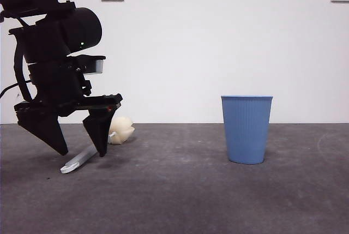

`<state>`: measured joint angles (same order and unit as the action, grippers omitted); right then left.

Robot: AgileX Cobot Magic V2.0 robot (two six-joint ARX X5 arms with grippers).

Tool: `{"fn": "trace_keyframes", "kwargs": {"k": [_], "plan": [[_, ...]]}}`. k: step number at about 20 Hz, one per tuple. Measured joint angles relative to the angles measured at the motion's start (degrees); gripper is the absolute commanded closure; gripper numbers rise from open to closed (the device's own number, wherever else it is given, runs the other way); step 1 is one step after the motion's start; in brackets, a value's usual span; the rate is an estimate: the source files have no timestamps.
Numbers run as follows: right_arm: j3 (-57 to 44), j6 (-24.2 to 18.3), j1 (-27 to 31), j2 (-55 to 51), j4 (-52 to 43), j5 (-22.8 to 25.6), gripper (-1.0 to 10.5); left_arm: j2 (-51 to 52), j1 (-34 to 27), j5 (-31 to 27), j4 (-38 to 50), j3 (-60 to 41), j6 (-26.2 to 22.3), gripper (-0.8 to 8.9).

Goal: Pick up the cup brush,pick up the cup,insert the brush into the cup,clean the cup,put the cup brush back,put the cup back to the fixed position on the table

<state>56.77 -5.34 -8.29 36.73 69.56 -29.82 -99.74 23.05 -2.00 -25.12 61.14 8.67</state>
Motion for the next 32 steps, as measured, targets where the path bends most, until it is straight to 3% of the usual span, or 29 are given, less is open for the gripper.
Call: {"fn": "trace_keyframes", "kwargs": {"k": [6,10,13,21,25,26,27,30,32], "plan": [[0.0,0.0,0.0,0.0,0.0,0.0,3.5,-1.6,0.0,0.0,-0.1,0.0,1.0,4.79],[0.0,0.0,0.0,0.0,0.0,0.0,3.5,-1.6,0.6,0.2,-0.1,0.0,1.5,7.30],[0.0,0.0,0.0,0.0,0.0,0.0,3.5,-1.6,0.9,0.7,-0.2,0.0,2.0,8.20],[0.0,0.8,-0.2,0.3,-1.7,-0.6,3.5,5.2,1.0,1.1,-3.4,0.0,1.5,8.20],[0.0,7.6,-2.2,5.1,-11.3,-13.2,3.5,14.4,1.0,2.9,-5.6,0.0,-0.2,8.20],[0.1,8.9,-2.8,7.3,-13.3,-13.7,3.5,16.9,1.0,3.3,-6.3,0.0,-0.7,8.20],[0.1,9.6,-3.3,9.5,-14.4,-11.8,3.5,19.3,1.0,3.4,-7.1,0.0,-1.2,8.20],[-1.1,9.8,-6.1,14.2,-20.3,2.1,3.5,25.9,1.0,3.6,-9.7,0.0,-2.8,8.20],[-4.1,11.0,-9.0,15.0,-27.3,5.3,3.5,29.6,1.0,3.7,-10.1,0.0,-3.3,8.20]]}}
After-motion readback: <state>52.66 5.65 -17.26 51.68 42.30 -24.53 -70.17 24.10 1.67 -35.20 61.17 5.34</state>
